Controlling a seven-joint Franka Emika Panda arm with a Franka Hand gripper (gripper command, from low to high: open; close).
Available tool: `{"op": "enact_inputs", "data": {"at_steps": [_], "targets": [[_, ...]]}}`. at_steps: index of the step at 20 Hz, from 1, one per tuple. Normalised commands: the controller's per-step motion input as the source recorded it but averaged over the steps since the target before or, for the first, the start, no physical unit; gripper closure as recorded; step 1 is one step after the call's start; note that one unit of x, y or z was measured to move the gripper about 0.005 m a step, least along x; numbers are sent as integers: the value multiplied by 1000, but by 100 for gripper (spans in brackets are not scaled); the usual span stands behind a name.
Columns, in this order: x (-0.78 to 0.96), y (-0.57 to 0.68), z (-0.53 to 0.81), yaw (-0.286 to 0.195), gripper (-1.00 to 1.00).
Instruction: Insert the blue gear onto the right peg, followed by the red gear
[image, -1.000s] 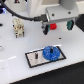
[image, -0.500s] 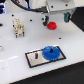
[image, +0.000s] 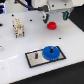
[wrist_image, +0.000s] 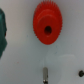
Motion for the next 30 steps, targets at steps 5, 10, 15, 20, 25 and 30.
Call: {"op": "enact_inputs", "data": {"at_steps": [5,10,15,20,25,30], "targets": [[-269,62,-411,0,-100],[-345,3,-376,0,-100],[-408,-84,-281,0,100],[-390,-113,-178,0,100],[-316,-63,-138,0,100],[-236,-31,-48,0,100]]}}
